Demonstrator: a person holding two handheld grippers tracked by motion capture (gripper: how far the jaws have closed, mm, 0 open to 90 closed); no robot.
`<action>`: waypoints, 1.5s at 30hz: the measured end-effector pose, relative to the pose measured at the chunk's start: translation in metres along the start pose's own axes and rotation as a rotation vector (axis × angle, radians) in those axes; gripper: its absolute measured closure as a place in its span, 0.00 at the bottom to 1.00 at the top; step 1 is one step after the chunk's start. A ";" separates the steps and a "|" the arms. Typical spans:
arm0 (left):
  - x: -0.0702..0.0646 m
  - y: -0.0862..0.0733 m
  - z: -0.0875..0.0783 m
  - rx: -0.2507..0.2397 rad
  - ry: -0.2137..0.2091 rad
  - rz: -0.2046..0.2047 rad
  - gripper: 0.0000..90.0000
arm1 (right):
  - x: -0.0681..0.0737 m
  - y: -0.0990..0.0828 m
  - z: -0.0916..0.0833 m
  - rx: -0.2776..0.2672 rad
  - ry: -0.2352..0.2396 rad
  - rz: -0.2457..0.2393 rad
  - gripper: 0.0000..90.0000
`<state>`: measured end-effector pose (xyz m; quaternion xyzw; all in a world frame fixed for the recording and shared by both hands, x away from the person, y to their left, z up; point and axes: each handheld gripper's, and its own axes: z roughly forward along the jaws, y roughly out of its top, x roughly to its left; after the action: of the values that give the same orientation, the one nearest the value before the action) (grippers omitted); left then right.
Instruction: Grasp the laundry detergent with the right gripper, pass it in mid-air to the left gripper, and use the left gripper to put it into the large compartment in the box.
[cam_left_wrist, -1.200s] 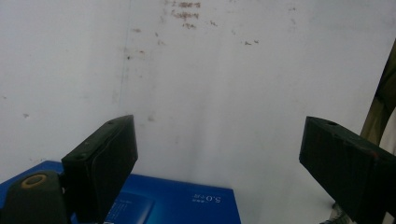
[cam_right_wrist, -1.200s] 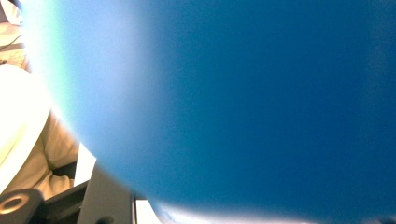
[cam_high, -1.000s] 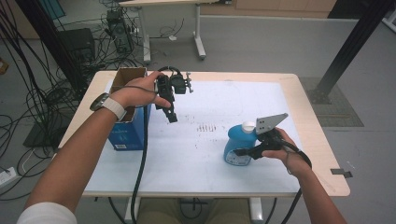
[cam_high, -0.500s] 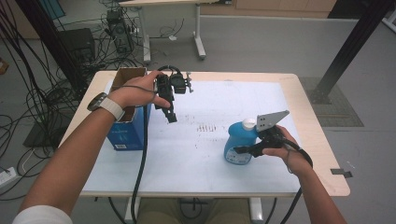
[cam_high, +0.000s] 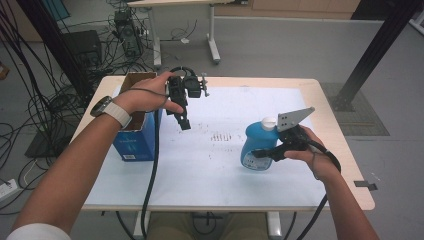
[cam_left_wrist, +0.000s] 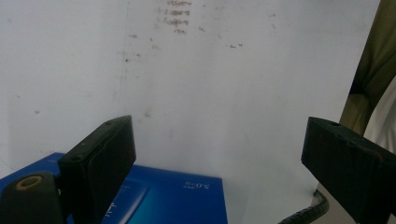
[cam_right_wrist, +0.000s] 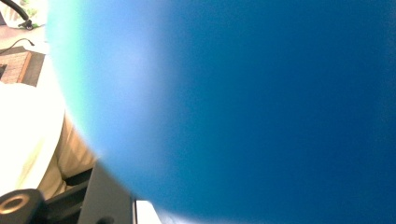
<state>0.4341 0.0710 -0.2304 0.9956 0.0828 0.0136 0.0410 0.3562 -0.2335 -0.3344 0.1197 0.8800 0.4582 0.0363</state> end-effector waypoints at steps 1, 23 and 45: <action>-0.001 0.001 -0.001 0.001 0.001 0.003 0.11 | 0.001 0.002 0.000 0.004 0.000 0.002 0.49; -0.012 0.012 -0.020 0.020 -0.005 0.013 0.12 | 0.004 0.025 0.012 0.026 0.030 -0.010 0.49; -0.027 0.020 -0.038 0.047 -0.022 0.037 0.11 | 0.009 0.043 0.029 0.017 0.075 -0.038 0.49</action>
<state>0.4093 0.0502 -0.1910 0.9978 0.0644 0.0012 0.0182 0.3600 -0.1844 -0.3155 0.0860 0.8867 0.4542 0.0110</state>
